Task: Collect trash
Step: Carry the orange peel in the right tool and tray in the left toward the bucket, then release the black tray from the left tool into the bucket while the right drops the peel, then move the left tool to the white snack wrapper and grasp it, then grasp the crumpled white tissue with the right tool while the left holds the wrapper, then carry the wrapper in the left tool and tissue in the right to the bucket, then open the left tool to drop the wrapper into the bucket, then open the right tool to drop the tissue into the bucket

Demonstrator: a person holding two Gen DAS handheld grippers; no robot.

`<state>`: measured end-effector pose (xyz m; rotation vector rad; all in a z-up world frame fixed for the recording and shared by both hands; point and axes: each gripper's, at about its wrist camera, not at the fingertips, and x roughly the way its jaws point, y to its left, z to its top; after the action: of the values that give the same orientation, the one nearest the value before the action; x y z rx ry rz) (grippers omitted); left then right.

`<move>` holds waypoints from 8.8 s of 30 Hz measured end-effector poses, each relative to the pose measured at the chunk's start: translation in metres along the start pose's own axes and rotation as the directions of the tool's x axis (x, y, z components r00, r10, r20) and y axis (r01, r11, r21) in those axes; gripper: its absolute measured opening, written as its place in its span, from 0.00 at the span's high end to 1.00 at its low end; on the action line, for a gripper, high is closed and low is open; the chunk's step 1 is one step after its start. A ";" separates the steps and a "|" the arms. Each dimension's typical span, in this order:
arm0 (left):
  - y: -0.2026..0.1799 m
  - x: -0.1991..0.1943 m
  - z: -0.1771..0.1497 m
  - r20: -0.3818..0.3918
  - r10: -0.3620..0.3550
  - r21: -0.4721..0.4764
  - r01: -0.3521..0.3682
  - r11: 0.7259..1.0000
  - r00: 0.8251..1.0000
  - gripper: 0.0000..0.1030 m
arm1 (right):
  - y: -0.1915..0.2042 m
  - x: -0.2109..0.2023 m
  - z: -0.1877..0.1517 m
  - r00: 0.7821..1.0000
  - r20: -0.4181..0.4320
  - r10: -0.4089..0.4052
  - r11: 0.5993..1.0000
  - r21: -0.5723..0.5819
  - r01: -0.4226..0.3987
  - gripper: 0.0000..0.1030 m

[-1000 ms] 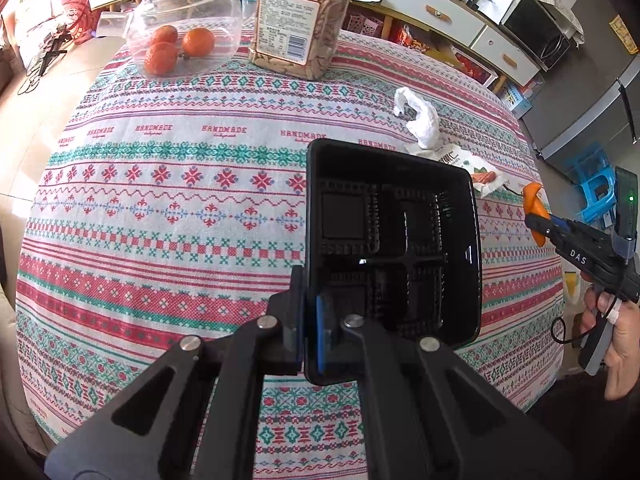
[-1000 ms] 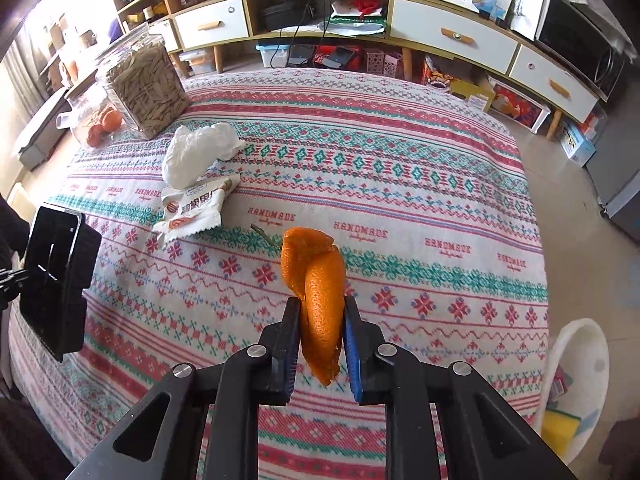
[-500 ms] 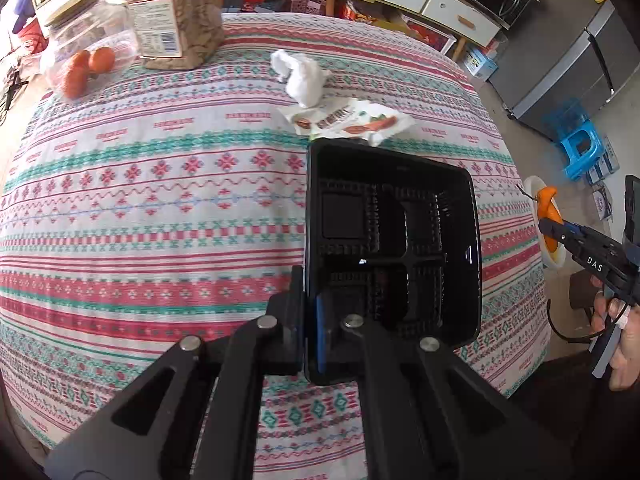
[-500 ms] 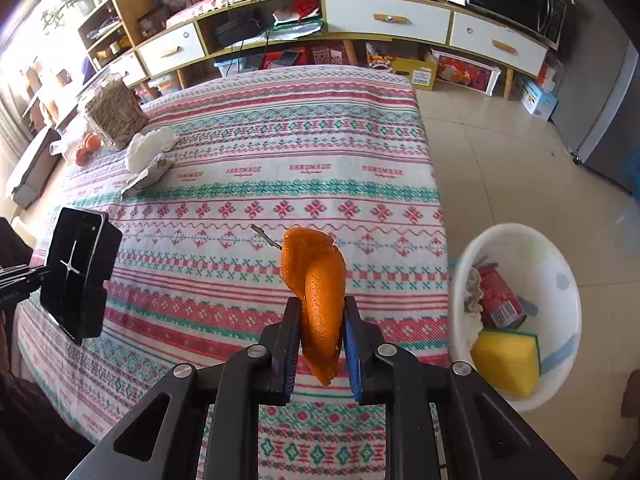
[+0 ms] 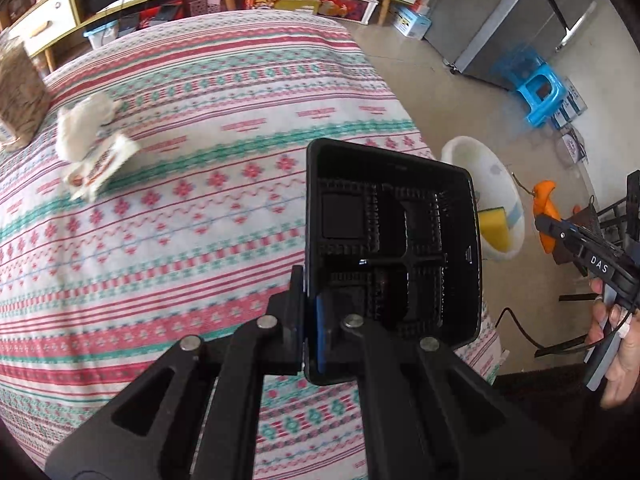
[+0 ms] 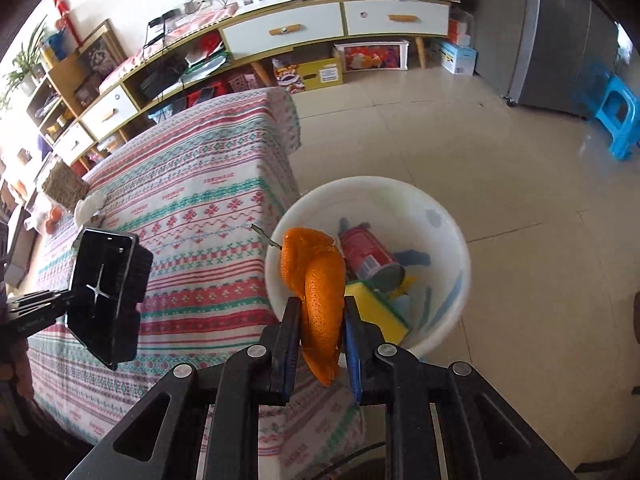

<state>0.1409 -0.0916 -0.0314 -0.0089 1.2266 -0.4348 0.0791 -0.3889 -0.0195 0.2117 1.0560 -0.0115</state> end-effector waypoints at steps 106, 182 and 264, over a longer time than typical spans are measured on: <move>0.143 0.028 0.040 0.125 0.236 -0.175 -0.212 0.961 0.964 0.78 | 0.123 0.075 0.051 0.996 -0.073 0.050 0.992 -0.110 -0.058 0.21; 0.113 -0.064 -0.051 0.183 0.099 -0.161 -0.070 0.984 0.978 0.91 | 0.171 0.028 0.007 0.992 -0.067 0.104 0.959 -0.257 -0.117 0.74; -0.022 -0.045 -0.064 0.218 0.138 -0.052 -0.130 0.990 0.966 0.01 | -0.040 -0.028 -0.044 0.996 0.083 0.030 0.974 0.221 -0.048 0.18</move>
<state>0.0639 -0.0833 -0.0074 -0.0062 1.0085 -0.2838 0.0232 -0.4229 -0.0226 0.4325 0.9708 -0.1027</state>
